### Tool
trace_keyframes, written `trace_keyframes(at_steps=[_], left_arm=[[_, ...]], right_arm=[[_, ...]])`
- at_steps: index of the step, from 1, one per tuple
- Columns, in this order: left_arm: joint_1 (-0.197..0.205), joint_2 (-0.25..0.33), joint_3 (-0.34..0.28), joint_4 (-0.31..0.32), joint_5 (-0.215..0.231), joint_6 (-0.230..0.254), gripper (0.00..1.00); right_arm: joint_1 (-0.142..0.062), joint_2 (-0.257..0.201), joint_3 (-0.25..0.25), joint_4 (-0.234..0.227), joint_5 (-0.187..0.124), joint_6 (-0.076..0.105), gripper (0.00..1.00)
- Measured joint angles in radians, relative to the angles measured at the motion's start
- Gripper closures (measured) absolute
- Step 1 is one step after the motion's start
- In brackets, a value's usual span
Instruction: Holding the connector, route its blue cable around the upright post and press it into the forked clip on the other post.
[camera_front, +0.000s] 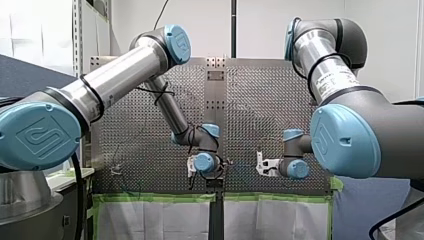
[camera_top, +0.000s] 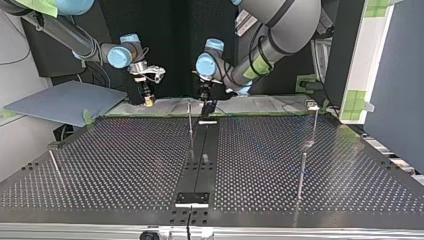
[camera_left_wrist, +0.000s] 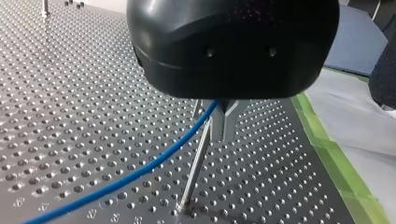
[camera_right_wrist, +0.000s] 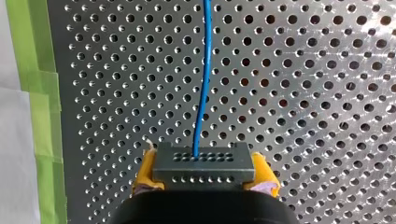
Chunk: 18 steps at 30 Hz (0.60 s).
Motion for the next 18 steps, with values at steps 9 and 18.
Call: trace_keyframes(at_steps=[9,18], left_arm=[[0.01,-0.001,0.001,-0.001,0.021,-0.015,1.0],[0.007,-0.034,0.019,-0.021,0.022,-0.017,1.0]], right_arm=[[0.0,0.0,-0.002,-0.001,0.0,-0.002,0.98],[0.0,0.0,-0.003,-0.003,0.0,-0.001,0.98]])
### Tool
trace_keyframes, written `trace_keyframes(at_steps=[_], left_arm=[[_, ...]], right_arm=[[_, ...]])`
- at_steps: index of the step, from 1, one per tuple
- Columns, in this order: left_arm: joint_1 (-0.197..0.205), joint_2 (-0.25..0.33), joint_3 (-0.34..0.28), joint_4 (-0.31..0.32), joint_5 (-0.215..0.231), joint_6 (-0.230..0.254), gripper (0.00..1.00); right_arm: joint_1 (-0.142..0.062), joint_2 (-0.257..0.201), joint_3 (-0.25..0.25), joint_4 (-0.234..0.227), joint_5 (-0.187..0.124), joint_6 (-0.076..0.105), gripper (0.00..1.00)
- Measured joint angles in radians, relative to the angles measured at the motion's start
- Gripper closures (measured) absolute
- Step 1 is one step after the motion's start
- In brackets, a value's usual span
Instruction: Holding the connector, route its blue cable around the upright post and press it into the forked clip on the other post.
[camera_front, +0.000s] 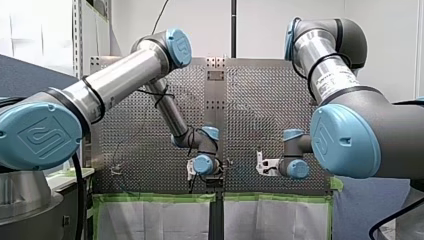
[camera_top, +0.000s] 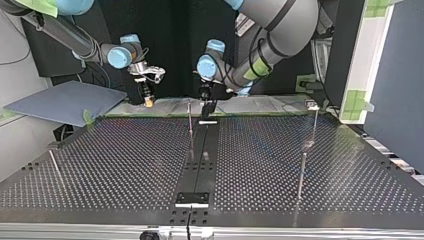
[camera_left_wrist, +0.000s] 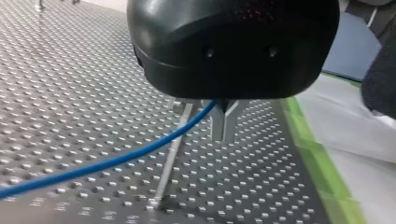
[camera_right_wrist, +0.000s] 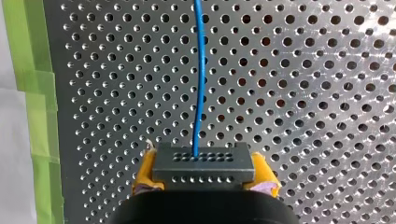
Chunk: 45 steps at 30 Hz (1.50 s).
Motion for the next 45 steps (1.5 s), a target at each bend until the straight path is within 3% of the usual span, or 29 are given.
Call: trace_keyframes(at_steps=[18,28,45], left_arm=[[0.023,-0.026,0.043,-0.052,0.004,-0.007,1.0],[-0.002,-0.025,0.043,-0.099,-0.022,0.033,1.0],[-0.017,0.017,0.043,-0.117,-0.024,0.037,1.0]], right_arm=[[-0.003,0.0,-0.006,0.001,0.0,0.001,0.98],[0.0,0.0,-0.007,0.02,-0.001,-0.005,0.98],[-0.003,0.0,-0.008,0.025,-0.001,-0.005,0.98]])
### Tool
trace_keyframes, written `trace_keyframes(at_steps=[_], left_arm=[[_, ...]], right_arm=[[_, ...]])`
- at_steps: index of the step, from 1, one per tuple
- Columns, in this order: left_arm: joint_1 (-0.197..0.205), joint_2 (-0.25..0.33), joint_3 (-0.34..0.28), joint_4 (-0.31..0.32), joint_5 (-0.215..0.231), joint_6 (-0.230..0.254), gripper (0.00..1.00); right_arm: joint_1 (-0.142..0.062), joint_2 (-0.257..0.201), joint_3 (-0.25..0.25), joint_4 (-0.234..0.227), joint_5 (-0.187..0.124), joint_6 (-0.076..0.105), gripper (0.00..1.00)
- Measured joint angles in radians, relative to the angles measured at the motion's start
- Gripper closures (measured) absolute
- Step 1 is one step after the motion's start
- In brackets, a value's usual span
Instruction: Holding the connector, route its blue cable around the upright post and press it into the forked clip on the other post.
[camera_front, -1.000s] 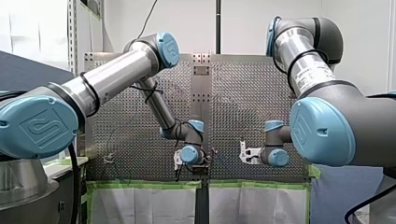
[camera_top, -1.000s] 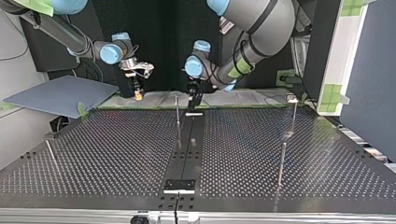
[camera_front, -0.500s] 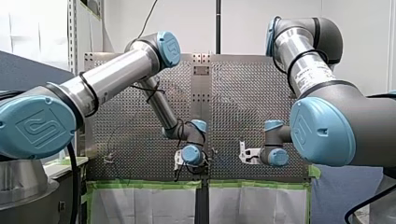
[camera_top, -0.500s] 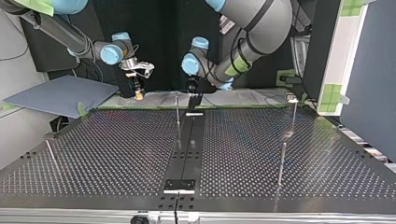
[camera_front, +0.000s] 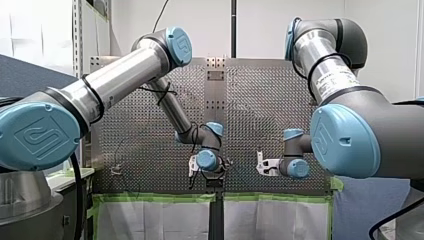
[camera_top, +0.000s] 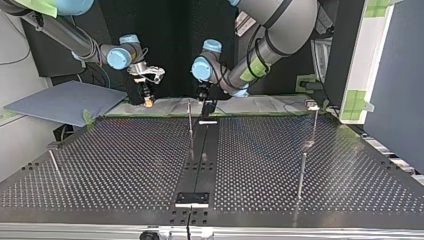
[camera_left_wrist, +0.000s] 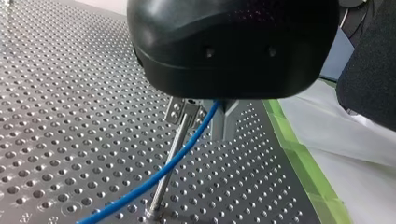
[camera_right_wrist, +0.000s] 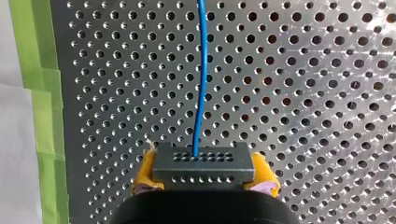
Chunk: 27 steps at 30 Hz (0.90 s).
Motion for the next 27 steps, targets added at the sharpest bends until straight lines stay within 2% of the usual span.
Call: trace_keyframes(at_steps=[13,19,27], left_arm=[[0.032,-0.002,0.002,0.031,0.031,-0.035,1.0],[0.041,-0.03,0.021,0.016,0.039,-0.041,1.0],[0.051,-0.036,0.047,0.002,0.043,-0.047,1.0]], right_arm=[[0.0,0.0,-0.003,-0.014,0.001,0.004,0.98],[0.0,0.0,-0.01,-0.014,0.001,0.006,0.98],[-0.003,0.0,-0.012,-0.014,0.001,0.006,0.98]])
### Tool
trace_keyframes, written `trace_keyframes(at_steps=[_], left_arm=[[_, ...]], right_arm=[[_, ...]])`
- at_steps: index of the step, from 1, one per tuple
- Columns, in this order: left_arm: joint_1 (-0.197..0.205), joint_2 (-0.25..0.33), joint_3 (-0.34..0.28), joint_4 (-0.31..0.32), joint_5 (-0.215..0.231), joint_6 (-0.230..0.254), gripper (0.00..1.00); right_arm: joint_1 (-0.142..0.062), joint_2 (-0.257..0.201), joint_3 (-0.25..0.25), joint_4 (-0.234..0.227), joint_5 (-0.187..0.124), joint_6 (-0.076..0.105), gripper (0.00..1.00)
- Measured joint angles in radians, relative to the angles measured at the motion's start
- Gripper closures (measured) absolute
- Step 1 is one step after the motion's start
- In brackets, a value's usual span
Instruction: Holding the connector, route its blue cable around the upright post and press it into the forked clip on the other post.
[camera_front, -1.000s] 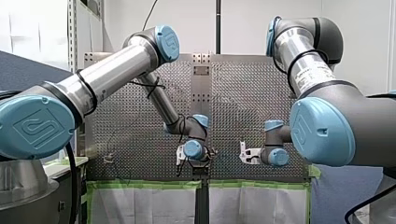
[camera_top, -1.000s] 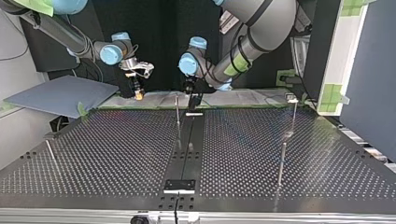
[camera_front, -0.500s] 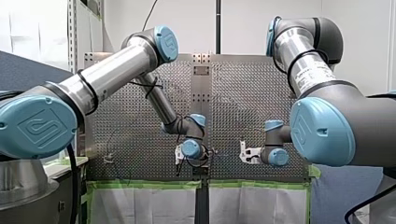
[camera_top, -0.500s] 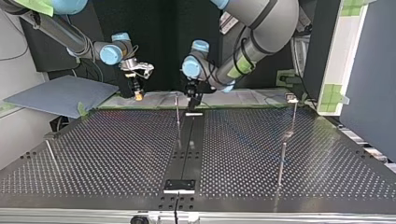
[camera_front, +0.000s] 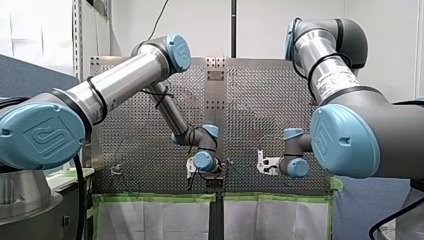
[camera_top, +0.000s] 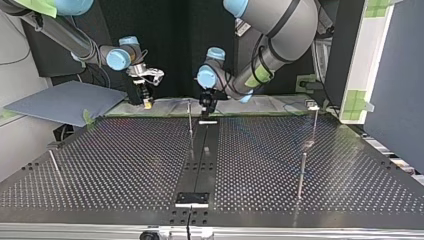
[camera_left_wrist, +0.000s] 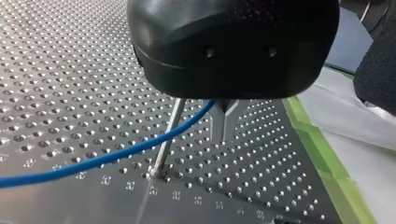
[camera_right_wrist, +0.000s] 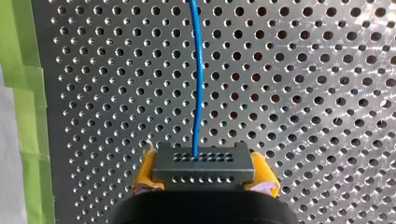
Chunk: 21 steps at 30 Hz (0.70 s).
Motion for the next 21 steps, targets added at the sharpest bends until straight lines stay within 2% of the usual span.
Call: trace_keyframes(at_steps=[21], left_arm=[[0.036,0.0,0.047,-0.029,0.012,-0.021,1.0]], right_arm=[[-0.024,0.0,-0.028,0.001,0.0,0.008,0.98]])
